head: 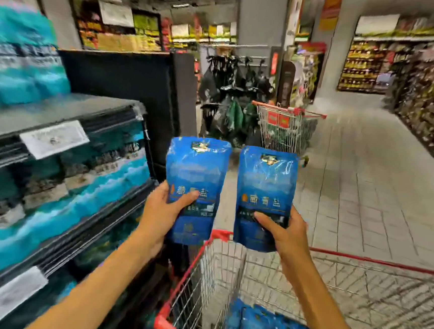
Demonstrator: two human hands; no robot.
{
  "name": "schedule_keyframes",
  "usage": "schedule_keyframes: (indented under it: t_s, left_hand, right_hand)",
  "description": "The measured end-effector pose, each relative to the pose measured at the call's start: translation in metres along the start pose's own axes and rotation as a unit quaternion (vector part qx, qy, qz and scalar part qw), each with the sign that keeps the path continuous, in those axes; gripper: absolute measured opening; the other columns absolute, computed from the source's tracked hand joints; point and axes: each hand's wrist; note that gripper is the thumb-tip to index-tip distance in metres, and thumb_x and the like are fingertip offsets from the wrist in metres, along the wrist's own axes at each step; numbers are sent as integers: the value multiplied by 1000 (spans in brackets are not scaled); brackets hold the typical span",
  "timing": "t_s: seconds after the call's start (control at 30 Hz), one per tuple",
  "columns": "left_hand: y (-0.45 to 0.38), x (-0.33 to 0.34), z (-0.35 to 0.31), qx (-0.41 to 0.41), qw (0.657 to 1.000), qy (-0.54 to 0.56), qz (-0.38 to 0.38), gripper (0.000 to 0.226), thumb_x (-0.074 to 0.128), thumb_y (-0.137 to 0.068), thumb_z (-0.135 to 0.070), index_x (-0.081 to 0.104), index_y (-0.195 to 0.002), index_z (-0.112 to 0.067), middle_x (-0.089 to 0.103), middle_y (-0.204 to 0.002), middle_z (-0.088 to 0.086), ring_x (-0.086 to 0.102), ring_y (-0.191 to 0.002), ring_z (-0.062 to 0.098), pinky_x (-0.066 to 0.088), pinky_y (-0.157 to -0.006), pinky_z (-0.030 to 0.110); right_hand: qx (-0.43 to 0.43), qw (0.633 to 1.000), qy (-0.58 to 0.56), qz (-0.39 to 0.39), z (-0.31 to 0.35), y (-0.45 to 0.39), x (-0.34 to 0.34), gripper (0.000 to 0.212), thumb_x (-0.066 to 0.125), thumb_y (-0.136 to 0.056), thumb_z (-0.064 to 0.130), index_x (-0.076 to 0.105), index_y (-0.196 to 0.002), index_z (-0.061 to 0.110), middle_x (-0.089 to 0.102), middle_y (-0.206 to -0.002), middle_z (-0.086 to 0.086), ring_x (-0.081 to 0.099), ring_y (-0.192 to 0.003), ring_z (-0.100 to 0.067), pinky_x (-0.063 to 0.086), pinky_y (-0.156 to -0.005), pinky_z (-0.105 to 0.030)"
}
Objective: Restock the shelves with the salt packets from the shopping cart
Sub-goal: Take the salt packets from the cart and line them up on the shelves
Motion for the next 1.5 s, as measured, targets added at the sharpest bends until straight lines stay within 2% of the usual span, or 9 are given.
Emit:
schedule_keyframes:
  t_s: [0.17,0.4,0.73,0.93,1.13,1.2,1.33,1.43,1.5]
  left_hand:
    - [19,-59,-82,71,994,1,-80,25,81,-69,-24,75,-93,-22,76,-105,5,72,-95,19,60,-79,36]
    - [58,-148,-173,169,953,-73,-240,22,78,-80,-11,69,-99,-15,76,-104,4,71,-96,19,58,-86,38]
    - [148,-276,-281,206,861,-128,-447,18,81,-76,-13,69,-89,-17,78,-90,-2,72,-80,11,59,-69,29]
    - [195,-354,-313,155,824,-128,-530,16,77,-81,-8,66,-90,-16,73,-95,5,69,-84,20,56,-87,45]
    - [200,-423,-318,116,807,-107,-569,46,74,-84,-7,56,-126,3,68,-120,19,66,-101,27,51,-97,55]
    - [194,-441,-316,102,812,-87,-569,54,73,-85,-7,50,-133,4,65,-125,21,65,-108,31,51,-97,57]
    - [190,-466,-311,87,821,-107,-554,27,71,-87,-4,60,-111,0,68,-114,17,67,-100,28,55,-92,42]
    - [191,-478,-310,65,826,-164,-535,15,69,-87,0,60,-100,-5,69,-102,12,66,-94,24,52,-96,39]
    - [197,-481,-309,13,826,-245,-508,27,73,-84,1,62,-108,-4,71,-105,10,67,-96,22,52,-97,38]
  right_hand:
    - [-54,991,-47,110,48,-12,91,27,79,-75,2,71,-98,14,78,-90,5,73,-79,-9,58,-67,-24]
    - [-104,940,-112,305,111,-5,227,35,78,-75,5,71,-108,6,77,-105,-8,72,-97,-27,59,-87,-40]
    - [-25,844,-182,503,182,73,417,28,76,-75,-5,73,-99,10,78,-91,-1,72,-81,-17,60,-79,-33]
    - [43,815,-171,552,204,128,518,30,77,-72,-12,63,-94,2,75,-90,-8,72,-88,-28,59,-86,-44]
    - [84,802,-111,581,206,165,596,88,80,-73,-8,30,-146,-3,66,-115,-13,68,-95,-27,57,-81,-41]
    - [80,802,-93,584,205,170,616,92,82,-72,-5,27,-147,-1,54,-129,-7,59,-103,-26,51,-84,-38]
    - [82,790,-58,605,199,172,641,106,85,-70,-2,17,-152,-1,48,-145,-16,50,-128,-31,41,-109,-46]
    - [77,784,-30,615,194,169,648,96,84,-72,-1,25,-148,-2,57,-135,-14,53,-125,-31,43,-103,-39]
    - [46,786,9,617,191,163,649,65,85,-72,1,42,-119,-6,64,-107,-10,61,-105,-29,52,-89,-38]
Point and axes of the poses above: each hand's wrist, its own y-axis away from the middle knuckle, its own x-axis out of the palm, z = x × y
